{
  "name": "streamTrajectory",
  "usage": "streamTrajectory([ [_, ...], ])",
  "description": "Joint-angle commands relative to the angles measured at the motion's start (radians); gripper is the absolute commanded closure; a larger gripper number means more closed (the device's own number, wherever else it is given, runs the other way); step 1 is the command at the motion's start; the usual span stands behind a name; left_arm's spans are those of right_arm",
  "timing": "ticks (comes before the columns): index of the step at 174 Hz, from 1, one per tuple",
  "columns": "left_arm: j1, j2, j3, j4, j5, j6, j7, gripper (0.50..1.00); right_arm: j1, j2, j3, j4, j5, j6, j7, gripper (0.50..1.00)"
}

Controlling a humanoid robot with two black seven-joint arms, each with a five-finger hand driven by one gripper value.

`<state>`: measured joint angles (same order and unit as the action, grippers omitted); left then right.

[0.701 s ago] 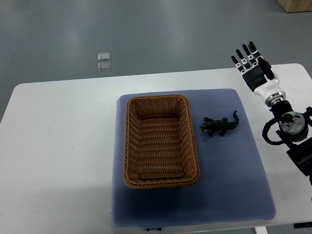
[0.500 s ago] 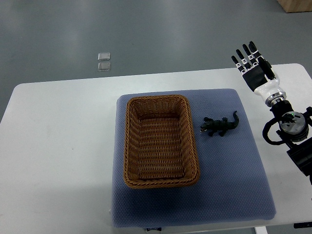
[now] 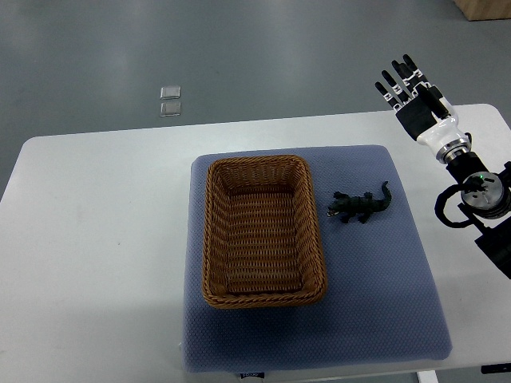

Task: Place crocodile in brown basket with right hand
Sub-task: 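Raise the right hand and swing it toward the dark green crocodile, then lower the open right hand over the dark green toy crocodile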

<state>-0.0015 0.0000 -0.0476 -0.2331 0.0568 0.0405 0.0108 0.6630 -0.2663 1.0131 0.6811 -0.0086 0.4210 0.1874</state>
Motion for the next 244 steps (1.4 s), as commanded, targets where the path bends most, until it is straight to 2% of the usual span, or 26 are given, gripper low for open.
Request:
streamTrajectory([
  [1, 0.000, 0.000, 0.000, 0.000, 0.000, -0.004, 0.000, 0.500, 0.030, -0.033, -0.002, 0.011, -0.145, 0.033, -0.002, 0.570],
  [51, 0.000, 0.000, 0.002, -0.002, 0.000, -0.011, 0.000, 0.500, 0.156, -0.143, -0.076, 0.084, -0.703, 0.156, -0.074, 0.570],
  [70, 0.000, 0.000, 0.003, -0.003, 0.000, -0.011, 0.000, 0.500, 0.211, -0.179, -0.160, 0.135, -0.916, 0.159, -0.091, 0.570],
  [95, 0.000, 0.000, 0.005, -0.005, 0.000, -0.013, 0.000, 0.500, 0.290, -0.225, -0.312, 0.213, -1.126, 0.162, -0.170, 0.570],
  [139, 0.000, 0.000, 0.003, -0.003, 0.000, -0.014, 0.000, 0.500, 0.406, -0.284, -0.571, 0.331, -1.245, 0.163, -0.301, 0.570],
  [181, 0.000, 0.000, 0.005, -0.003, 0.002, -0.014, 0.000, 0.500, 0.405, -0.337, -0.647, 0.483, -1.337, 0.185, -0.305, 0.570],
  [244, 0.000, 0.000, 0.003, -0.005, 0.002, -0.014, 0.002, 0.500, 0.354, -0.326, -0.680, 0.486, -1.433, 0.140, -0.301, 0.570],
])
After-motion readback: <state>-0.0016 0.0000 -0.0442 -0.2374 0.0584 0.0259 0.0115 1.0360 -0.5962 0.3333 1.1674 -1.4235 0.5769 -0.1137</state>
